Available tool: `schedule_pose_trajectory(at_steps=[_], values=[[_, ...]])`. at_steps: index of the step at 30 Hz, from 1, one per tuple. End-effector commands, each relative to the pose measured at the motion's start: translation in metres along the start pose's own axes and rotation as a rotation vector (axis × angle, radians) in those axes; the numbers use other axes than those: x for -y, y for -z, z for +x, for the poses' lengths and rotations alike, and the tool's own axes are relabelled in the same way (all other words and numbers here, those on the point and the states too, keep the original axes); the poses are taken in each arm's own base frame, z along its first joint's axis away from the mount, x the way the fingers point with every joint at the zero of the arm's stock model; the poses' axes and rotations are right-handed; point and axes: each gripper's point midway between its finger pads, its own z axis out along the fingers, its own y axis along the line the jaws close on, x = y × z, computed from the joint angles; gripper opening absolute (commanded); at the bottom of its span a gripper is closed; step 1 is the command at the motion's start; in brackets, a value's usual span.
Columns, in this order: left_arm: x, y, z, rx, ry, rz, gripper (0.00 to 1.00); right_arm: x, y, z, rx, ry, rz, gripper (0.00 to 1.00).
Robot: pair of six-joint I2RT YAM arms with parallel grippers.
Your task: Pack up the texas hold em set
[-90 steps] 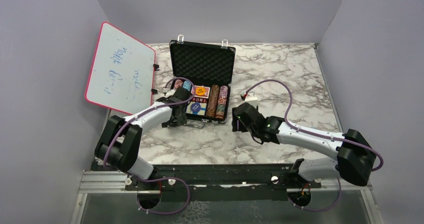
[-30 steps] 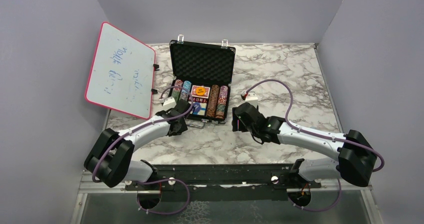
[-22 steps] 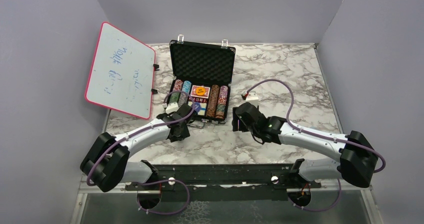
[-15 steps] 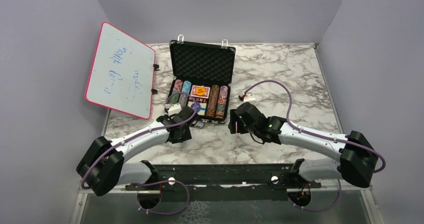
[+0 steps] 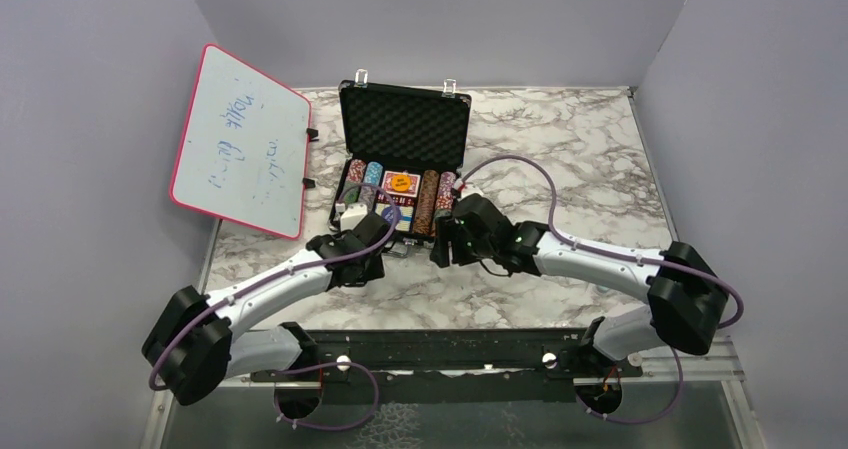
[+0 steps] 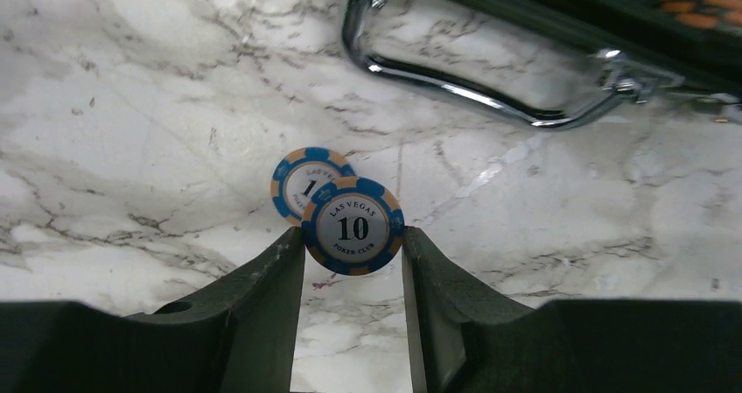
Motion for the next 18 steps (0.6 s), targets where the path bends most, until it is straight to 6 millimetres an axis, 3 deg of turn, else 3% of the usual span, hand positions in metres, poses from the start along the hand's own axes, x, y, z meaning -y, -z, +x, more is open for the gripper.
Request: schedule_pose_trajectory(at_steps=[1,6,11,18], values=[[0.034,0.018,-0.026,0.123,-0.069,0.205,0.43,-0.042,-0.004,-0.015,-0.015,-0.028,-0.168,0.66],[0.062,0.043,-0.054,0.274,-0.148,0.375,0.42,-0.063,-0.003,-0.038,-0.059,-0.118,-0.320,0.65],[0.077,0.060,-0.063,0.396,-0.208,0.509,0.40,-0.078,-0.003,-0.059,-0.106,-0.184,-0.459,0.65],[0.084,0.077,-0.071,0.489,-0.217,0.589,0.40,-0.094,-0.018,-0.058,-0.210,-0.189,-0.512,0.63]])
